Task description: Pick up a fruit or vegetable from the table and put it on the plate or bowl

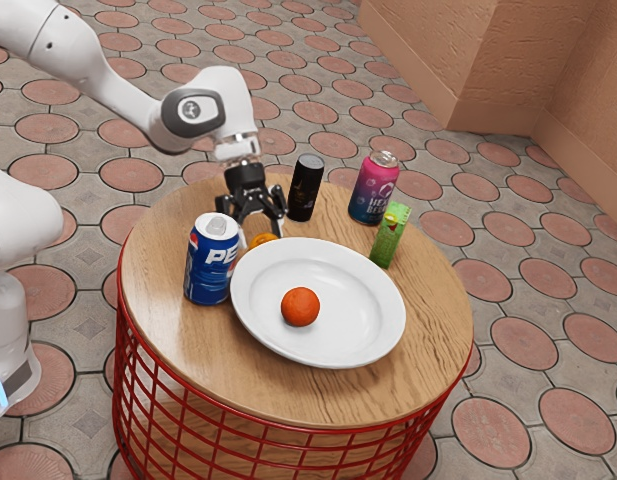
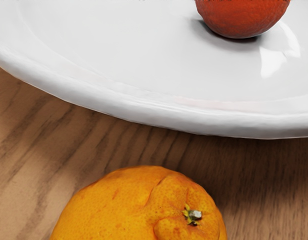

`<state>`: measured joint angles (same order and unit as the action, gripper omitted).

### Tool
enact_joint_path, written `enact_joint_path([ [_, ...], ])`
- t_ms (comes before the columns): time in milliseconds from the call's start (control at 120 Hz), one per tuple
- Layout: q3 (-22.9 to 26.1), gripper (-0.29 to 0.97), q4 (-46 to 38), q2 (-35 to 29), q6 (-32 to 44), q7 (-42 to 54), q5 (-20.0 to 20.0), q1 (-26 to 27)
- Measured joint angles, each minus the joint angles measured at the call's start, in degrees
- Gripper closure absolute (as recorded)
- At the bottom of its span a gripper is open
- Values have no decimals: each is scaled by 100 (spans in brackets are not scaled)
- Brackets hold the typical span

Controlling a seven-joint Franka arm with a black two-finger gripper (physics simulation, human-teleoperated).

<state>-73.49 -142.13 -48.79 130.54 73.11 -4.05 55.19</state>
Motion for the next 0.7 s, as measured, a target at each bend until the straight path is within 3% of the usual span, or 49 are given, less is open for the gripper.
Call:
enact_joint_path([
  [700,-210,5,0,17,266,-151,29,386],
])
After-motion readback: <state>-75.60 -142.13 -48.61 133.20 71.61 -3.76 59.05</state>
